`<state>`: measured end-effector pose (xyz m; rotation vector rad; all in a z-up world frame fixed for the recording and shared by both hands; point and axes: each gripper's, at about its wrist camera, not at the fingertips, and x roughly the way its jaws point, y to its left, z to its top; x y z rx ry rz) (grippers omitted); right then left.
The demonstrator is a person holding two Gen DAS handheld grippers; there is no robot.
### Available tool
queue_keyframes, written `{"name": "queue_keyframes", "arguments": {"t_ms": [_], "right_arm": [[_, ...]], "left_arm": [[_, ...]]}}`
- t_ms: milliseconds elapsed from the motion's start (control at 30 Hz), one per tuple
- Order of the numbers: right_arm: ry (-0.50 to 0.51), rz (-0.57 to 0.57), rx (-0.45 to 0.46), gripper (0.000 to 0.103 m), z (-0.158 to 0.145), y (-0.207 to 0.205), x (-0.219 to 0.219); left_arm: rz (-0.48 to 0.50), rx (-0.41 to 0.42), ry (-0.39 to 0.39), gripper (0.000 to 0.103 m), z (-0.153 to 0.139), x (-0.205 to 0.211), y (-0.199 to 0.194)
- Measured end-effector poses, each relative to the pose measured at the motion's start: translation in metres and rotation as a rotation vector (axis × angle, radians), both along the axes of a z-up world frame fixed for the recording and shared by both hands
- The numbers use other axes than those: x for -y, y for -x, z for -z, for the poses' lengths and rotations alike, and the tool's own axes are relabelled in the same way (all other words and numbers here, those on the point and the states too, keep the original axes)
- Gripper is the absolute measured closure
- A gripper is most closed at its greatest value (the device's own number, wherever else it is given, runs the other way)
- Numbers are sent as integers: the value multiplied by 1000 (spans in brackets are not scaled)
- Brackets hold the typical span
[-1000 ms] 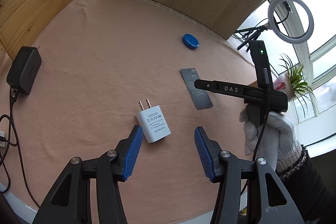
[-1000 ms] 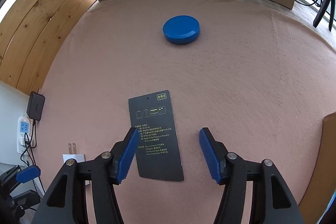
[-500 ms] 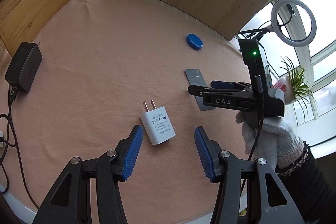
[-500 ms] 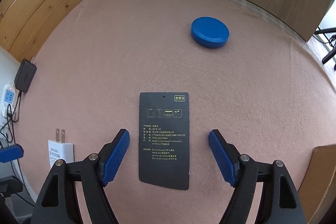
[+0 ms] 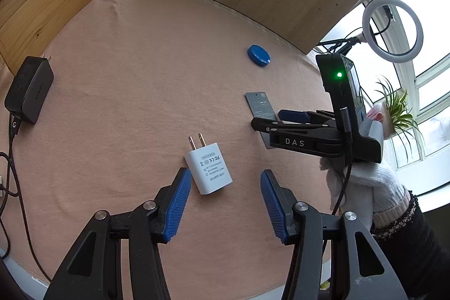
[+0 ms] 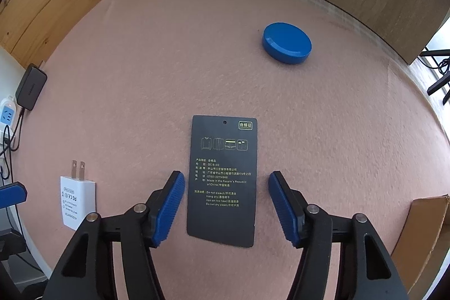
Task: Organize objects
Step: 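Close the right tool on the black card and lift it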
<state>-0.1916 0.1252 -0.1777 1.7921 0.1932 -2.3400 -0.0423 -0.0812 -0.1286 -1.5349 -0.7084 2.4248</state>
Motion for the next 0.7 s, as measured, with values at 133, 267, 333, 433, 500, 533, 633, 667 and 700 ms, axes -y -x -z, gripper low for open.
{"name": "queue_keyframes", "arguments": {"t_ms": [133,267,333,433,500,533,633,667,700], "right_arm": [[7,12,-4,57,-2,-2,-5],[27,-12,6,57,-1,-6,-8],[12,-20,19,57,-2,-2,-2],[1,-25,27,57,-3,-1,-1],[8,-13,24,58,-5,-2,-3],[21,-3,23,58,-5,-3,-6],[52,31,22,58,-8,-6,-12],[62,40,22,58,-9,-7,-15],[72,51,19,58,-11,-9,-18]], "left_arm": [[8,2,2,48,1,-3,3],[16,-3,2,48,1,-5,5],[17,-3,1,48,2,-6,7],[16,-2,-1,48,3,-5,8],[14,-3,-2,48,3,-4,7],[13,-3,-2,48,3,-3,7],[8,-5,-3,48,4,-1,7],[8,-5,-4,48,5,-1,8],[10,-5,-5,48,5,-1,9]]}}
